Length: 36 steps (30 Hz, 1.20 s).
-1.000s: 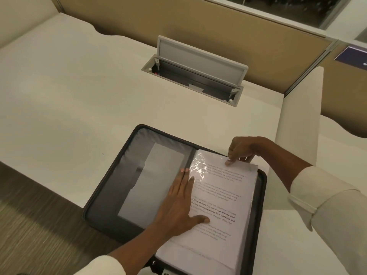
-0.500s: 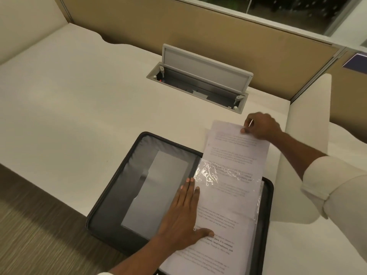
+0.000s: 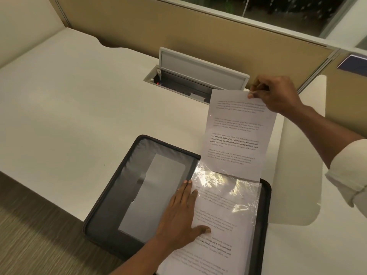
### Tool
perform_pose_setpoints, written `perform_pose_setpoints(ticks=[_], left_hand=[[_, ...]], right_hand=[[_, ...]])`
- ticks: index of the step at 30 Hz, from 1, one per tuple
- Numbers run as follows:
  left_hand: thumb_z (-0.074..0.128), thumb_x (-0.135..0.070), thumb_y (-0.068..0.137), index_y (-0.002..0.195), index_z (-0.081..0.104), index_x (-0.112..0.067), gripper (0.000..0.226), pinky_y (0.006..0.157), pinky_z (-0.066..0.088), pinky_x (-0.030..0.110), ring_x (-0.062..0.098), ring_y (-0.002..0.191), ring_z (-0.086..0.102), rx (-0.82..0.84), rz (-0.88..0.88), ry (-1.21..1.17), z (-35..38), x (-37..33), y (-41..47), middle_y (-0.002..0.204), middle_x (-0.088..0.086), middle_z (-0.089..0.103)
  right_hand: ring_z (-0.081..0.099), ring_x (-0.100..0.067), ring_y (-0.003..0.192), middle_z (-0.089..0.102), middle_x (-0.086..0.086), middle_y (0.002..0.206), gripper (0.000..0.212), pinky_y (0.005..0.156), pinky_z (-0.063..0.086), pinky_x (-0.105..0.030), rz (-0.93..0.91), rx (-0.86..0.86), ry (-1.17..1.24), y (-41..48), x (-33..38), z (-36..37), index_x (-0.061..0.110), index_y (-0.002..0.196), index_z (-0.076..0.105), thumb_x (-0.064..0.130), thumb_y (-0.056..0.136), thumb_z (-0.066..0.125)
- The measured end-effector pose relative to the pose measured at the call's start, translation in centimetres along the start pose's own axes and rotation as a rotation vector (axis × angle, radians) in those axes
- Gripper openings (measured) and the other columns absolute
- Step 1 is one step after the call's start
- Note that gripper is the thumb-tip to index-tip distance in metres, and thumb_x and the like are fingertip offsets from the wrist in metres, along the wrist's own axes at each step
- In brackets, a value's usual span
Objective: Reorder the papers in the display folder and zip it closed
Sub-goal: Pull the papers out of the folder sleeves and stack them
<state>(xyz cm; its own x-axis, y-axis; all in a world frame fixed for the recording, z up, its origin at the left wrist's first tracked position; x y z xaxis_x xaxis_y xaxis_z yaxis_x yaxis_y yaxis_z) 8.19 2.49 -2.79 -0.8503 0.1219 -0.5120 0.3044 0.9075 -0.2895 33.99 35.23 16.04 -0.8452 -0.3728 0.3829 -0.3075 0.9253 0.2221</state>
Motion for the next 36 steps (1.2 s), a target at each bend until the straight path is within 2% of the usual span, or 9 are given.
perform_pose_setpoints(ticks=[3,6,11,14,17,23,28,33,36], left_hand=[[0.059,-0.074,0.093,0.155,0.039,-0.029,0.079,0.126,0.028,0.031,0.011,0.156,0.021,-0.127,-0.017,-0.095,-1.6,0.4,1.1,0.168,-0.013,0.021],[0.068,-0.065,0.093,0.129,0.056,-0.031,0.052,0.097,0.048,0.023,0.009,0.121,0.054,-0.263,-0.105,-0.223,-4.6,0.4,2.9,0.131,-0.015,0.053],[0.08,-0.067,0.081,0.148,0.047,-0.026,0.086,0.099,0.046,0.029,0.009,0.125,0.052,-0.464,-0.214,-0.551,-12.1,-1.2,6.2,0.14,-0.011,0.055],[0.085,-0.065,0.076,0.152,0.043,-0.022,0.096,0.108,0.049,0.036,0.014,0.133,0.054,-0.511,-0.195,-0.679,-16.9,-2.6,7.9,0.149,-0.003,0.055],[0.09,-0.054,0.077,0.141,0.053,-0.019,0.082,0.101,0.057,0.032,0.012,0.12,0.067,-0.56,-0.169,-0.776,-20.3,-3.2,8.5,0.137,-0.005,0.066],[0.085,-0.03,0.091,0.111,0.078,-0.016,0.025,0.086,0.066,0.049,0.02,0.09,0.08,-0.524,-0.186,-0.923,-21.2,-0.8,7.1,0.102,-0.004,0.082],[0.08,-0.028,0.096,0.113,0.078,-0.02,0.019,0.084,0.066,0.044,0.018,0.087,0.08,-0.525,-0.314,-0.981,-20.4,3.1,5.3,0.099,-0.007,0.082],[0.079,-0.03,0.096,0.113,0.077,-0.022,0.018,0.081,0.066,0.044,0.019,0.083,0.08,-0.5,-0.412,-0.943,-20.4,8.7,3.9,0.098,-0.007,0.082],[0.076,-0.029,0.099,0.115,0.077,-0.02,0.018,0.082,0.066,0.045,0.02,0.084,0.08,-0.493,-0.465,-0.929,-20.7,12.7,3.0,0.098,-0.005,0.082]], right_hand=[[0.072,-0.023,0.077,0.079,-0.005,0.086,0.013,0.07,0.058,-0.044,-0.13,-0.051,0.015,-0.1,1.5,-1.4,0.017,0.089,0.074,0.018,0.085,0.086],[0.072,-0.02,0.078,0.079,-0.006,0.09,0.013,0.072,0.059,-0.036,-0.229,-0.091,0.042,-0.3,3.3,-3.2,0.011,0.091,0.074,0.017,0.087,0.085],[0.066,-0.015,0.072,0.075,0.001,0.089,0.014,0.068,0.051,-0.015,-0.313,-0.075,0.078,-0.3,6.6,-6.9,0.014,0.09,0.072,0.021,0.089,0.083],[0.067,-0.012,0.072,0.073,0.006,0.086,0.015,0.064,0.054,-0.023,-0.274,-0.029,0.105,-0.1,8.3,-8.3,0.026,0.086,0.068,0.026,0.09,0.082],[0.07,-0.011,0.075,0.074,0.005,0.086,0.014,0.064,0.056,-0.023,-0.215,0.038,0.194,0.2,9.3,-8.2,0.026,0.084,0.07,0.025,0.089,0.083],[0.072,-0.013,0.079,0.079,-0.008,0.094,0.016,0.079,0.06,-0.032,0.043,0.127,0.602,0.1,8.8,-3.6,0.01,0.098,0.077,0.012,0.085,0.085],[0.068,-0.013,0.081,0.076,-0.002,0.091,0.02,0.075,0.055,-0.032,0.264,0.13,0.856,-2.2,8.5,3.3,0.013,0.095,0.075,0.017,0.082,0.089],[0.078,-0.029,0.098,0.08,-0.012,0.109,0.054,0.077,0.065,-0.045,0.561,0.152,1.107,-5.8,10.7,10.7,0.002,0.125,0.062,0.01,0.079,0.089],[0.078,-0.032,0.094,0.079,-0.016,0.105,0.046,0.071,0.064,-0.039,0.654,0.184,1.149,-7.2,13.6,14.8,0.001,0.12,0.063,0.004,0.081,0.087]])
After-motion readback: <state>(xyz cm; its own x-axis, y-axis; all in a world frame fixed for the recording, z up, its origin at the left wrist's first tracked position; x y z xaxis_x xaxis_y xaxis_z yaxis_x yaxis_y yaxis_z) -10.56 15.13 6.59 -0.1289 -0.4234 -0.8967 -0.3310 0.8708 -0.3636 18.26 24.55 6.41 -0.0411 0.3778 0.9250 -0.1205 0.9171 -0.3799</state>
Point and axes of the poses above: each hand's wrist, its own y-axis towards the middle knuckle, its own z-axis out of the palm, x = y × z, the point moved 2 cm from there along y, towards the middle knuckle
